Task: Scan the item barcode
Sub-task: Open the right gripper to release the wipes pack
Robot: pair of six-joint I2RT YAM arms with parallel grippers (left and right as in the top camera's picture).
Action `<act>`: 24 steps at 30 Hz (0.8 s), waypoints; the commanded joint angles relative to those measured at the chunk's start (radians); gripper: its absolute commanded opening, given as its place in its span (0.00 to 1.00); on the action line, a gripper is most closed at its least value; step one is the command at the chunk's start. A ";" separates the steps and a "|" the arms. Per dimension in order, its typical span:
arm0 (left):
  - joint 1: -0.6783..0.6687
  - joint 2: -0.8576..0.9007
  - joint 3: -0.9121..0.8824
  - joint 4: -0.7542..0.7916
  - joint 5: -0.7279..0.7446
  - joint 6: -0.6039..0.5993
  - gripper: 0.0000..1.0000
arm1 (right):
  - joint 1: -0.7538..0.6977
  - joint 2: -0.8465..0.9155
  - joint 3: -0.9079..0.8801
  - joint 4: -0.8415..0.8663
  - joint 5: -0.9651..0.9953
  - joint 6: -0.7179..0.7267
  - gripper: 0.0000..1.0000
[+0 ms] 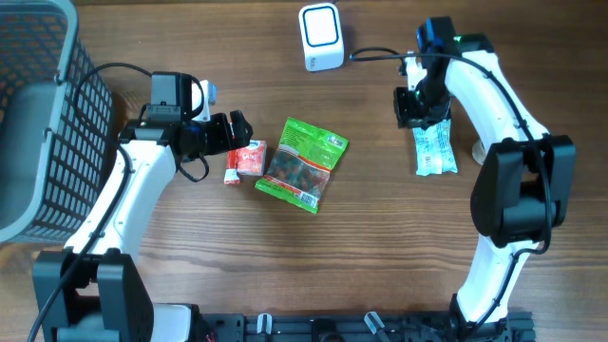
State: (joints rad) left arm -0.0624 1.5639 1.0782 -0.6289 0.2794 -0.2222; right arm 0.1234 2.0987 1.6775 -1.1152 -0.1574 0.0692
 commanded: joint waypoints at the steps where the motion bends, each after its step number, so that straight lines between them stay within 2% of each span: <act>1: 0.008 -0.011 0.014 0.003 0.008 0.002 1.00 | 0.001 -0.019 -0.105 0.081 -0.024 0.071 0.18; 6: 0.008 -0.011 0.014 0.003 0.008 0.002 1.00 | 0.002 -0.019 -0.214 0.194 0.072 0.072 0.15; 16: 0.008 -0.011 0.014 0.003 0.008 0.002 1.00 | 0.000 -0.021 -0.216 0.100 0.369 0.093 0.14; 24: 0.008 -0.011 0.014 0.003 0.008 0.002 1.00 | -0.046 -0.021 -0.216 0.060 0.527 0.143 0.14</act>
State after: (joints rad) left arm -0.0624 1.5639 1.0782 -0.6289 0.2794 -0.2222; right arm 0.1120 2.0983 1.4628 -1.0454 0.2390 0.1650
